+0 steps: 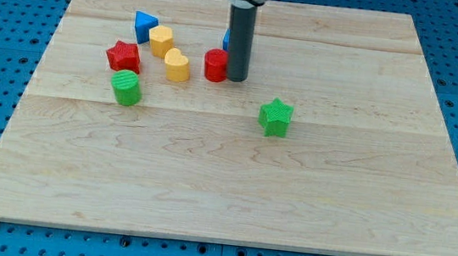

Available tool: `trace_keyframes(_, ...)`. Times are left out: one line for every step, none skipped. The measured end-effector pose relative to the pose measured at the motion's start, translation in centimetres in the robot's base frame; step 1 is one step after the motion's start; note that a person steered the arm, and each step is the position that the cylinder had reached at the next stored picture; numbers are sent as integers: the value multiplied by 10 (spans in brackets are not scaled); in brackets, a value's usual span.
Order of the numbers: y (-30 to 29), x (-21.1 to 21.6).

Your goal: Move the green star to the bottom of the red circle

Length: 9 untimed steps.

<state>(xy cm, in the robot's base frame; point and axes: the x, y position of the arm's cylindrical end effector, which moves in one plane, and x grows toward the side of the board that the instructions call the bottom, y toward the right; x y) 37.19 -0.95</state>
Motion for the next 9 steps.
trace_keyframes(35,13)
trace_keyframes(99,44)
trace_keyframes(99,83)
trace_keyframes(110,96)
trace_keyframes(114,116)
trace_keyframes(74,99)
trace_keyframes(30,81)
trace_keyframes(13,74)
trace_keyframes(53,68)
